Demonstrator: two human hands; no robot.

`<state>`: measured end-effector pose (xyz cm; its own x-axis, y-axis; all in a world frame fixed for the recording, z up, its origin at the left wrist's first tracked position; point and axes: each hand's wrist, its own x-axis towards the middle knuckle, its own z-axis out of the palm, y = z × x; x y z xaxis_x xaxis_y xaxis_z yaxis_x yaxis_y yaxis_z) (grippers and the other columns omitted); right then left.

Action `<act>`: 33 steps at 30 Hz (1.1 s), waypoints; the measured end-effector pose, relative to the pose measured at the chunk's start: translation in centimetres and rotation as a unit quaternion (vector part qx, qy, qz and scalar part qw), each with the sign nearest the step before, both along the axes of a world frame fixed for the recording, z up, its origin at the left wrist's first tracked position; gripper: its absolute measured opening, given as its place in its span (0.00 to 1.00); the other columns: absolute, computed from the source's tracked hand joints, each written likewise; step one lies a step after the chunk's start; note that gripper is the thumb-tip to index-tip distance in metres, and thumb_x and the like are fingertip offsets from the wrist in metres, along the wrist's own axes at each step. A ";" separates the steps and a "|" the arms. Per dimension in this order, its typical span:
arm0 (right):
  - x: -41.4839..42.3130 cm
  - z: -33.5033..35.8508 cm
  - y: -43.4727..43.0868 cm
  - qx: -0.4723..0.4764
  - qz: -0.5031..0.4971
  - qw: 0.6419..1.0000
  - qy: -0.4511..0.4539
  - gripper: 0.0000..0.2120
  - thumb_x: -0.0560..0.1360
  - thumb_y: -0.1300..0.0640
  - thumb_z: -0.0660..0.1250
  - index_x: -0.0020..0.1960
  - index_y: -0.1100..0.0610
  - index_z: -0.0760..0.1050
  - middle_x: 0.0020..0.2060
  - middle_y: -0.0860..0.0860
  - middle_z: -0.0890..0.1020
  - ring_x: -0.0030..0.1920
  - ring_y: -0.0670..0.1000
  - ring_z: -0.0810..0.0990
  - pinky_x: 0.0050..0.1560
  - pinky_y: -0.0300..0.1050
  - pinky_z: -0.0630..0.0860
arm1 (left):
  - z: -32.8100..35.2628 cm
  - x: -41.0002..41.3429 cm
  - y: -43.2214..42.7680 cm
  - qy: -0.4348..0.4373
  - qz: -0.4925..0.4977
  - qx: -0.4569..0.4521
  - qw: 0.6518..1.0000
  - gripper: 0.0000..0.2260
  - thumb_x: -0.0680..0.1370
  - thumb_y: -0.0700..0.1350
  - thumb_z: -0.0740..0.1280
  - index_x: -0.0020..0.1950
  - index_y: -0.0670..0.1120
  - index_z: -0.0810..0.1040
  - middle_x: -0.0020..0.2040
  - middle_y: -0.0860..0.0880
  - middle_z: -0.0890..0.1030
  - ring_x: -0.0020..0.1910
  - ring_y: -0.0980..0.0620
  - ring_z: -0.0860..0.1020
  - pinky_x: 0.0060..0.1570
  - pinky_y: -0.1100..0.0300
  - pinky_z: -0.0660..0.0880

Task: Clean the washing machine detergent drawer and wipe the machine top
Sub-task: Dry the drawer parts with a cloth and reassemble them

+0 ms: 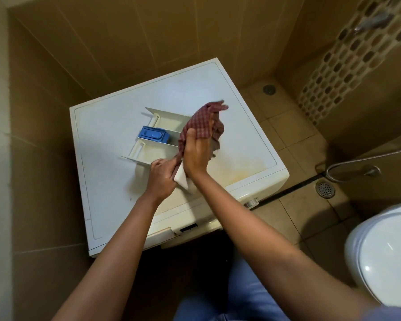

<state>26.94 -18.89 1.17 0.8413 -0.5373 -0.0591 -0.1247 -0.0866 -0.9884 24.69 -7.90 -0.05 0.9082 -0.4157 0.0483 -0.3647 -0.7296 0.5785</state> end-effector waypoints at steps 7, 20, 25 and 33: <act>3.1 -1.3 -3.9 0.111 -0.014 0.993 0.046 0.25 0.82 0.47 0.51 0.72 0.61 0.63 0.63 0.53 0.72 0.60 0.49 0.70 0.64 0.40 0.64 | 0.9 -0.3 -0.3 -0.016 -0.002 -0.012 1.000 0.24 0.78 0.47 0.51 0.75 0.47 0.63 0.28 0.61 0.62 0.33 0.66 0.66 0.49 0.54 0.64; -6.6 -4.6 2.6 0.156 -0.015 0.980 0.126 0.34 0.77 0.35 0.46 0.57 0.61 0.76 0.51 0.56 0.81 0.52 0.55 0.78 0.53 0.45 0.73 | 0.2 -0.6 -0.4 -0.042 -0.003 0.037 0.998 0.31 0.75 0.56 0.50 0.75 0.44 0.63 0.43 0.43 0.82 0.43 0.44 0.78 0.53 0.55 0.63; -9.3 -3.8 4.2 0.125 0.052 0.990 0.047 0.33 0.78 0.36 0.44 0.61 0.58 0.74 0.57 0.52 0.78 0.60 0.50 0.75 0.61 0.34 0.67 | 0.7 -0.7 -0.3 -0.042 -0.005 0.050 0.998 0.34 0.75 0.60 0.50 0.76 0.41 0.61 0.44 0.43 0.82 0.46 0.43 0.78 0.56 0.55 0.60; -2.1 1.8 1.5 -0.075 0.051 0.996 0.002 0.30 0.79 0.47 0.50 0.77 0.59 0.52 0.77 0.55 0.56 0.77 0.52 0.47 0.76 0.48 0.45 | -0.5 -0.4 0.2 0.104 0.093 -0.015 0.990 0.21 0.75 0.48 0.56 0.61 0.37 0.76 0.48 0.41 0.80 0.51 0.42 0.79 0.55 0.60 0.65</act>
